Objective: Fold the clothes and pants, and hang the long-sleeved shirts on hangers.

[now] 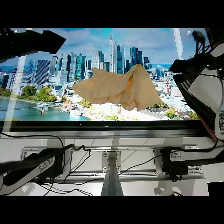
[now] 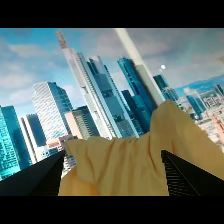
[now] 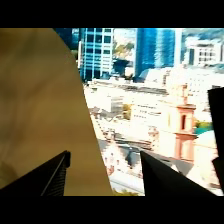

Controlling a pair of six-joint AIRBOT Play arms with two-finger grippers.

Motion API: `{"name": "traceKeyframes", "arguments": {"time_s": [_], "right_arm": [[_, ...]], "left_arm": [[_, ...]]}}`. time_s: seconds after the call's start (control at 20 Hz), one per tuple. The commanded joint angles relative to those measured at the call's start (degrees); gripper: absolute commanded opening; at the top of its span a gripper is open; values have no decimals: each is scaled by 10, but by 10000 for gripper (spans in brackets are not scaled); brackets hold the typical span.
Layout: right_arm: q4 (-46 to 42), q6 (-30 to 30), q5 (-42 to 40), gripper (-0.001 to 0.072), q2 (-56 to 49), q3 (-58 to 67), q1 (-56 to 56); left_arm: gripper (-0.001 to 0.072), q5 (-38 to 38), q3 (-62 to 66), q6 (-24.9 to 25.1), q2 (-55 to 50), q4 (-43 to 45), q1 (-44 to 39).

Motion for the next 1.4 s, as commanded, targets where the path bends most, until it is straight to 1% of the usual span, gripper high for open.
{"name": "traceKeyframes", "arguments": {"time_s": [0.0, 0.1, 0.2, 0.3, 0.35, 0.45, 0.55, 0.65, 0.7, 0.75, 0.8, 0.85, 0.9, 1.0, 1.1, 1.2, 1.25, 1.35], "right_arm": [[165, -21, -36, 491, -111, -14, -6], [174, -35, -74, 491, -157, 8, 23], [169, -35, -95, 491, -195, 46, 52], [129, -23, -114, 490, -221, 80, 77], [101, -8, -115, 489, -229, 90, 85], [45, 19, -109, 488, -242, 100, 95], [42, 17, -85, 474, -248, 99, 95], [43, 9, -67, 353, -248, 100, 97], [44, -2, -56, 279, -248, 100, 101], [44, -16, -42, 170, -248, 100, 105], [43, -24, -30, 21, -247, 100, 108], [44, -24, -26, 11, -247, 100, 109], [44, -24, -18, 11, -247, 100, 110], [43, -24, -18, 11, -246, 100, 110], [44, -24, -18, 12, -245, 100, 110], [44, -24, -18, 12, -245, 100, 110], [44, -24, -18, 12, -245, 100, 110], [44, -24, -14, 12, -245, 100, 110]], "left_arm": [[692, 0, 0, 0, 0, 2, 0], [692, 0, 0, 0, 0, 33, 0], [692, 0, 0, 0, 0, 63, 0], [692, -10, 0, 0, -3, 90, 0], [692, -17, 0, -1, -7, 98, 1], [691, -35, 0, -19, -17, 137, 1], [691, -52, -3, -45, -31, 203, 2], [691, -54, -24, -72, -43, 263, 2], [689, -54, -39, -78, -51, 281, 5], [656, -54, -57, -87, -61, 287, 11], [551, -53, -78, -92, -73, 283, 23], [480, -51, -98, -104, -86, 281, 34], [468, -49, -120, -122, -102, 281, 44], [468, -49, -155, -150, -139, 257, 60], [471, -49, -180, -147, -181, 201, 65], [538, -33, -184, -147, -230, 168, 63], [538, -9, -184, -144, -252, 149, 61], [538, 55, -184, -113, -285, 105, 61]]}}
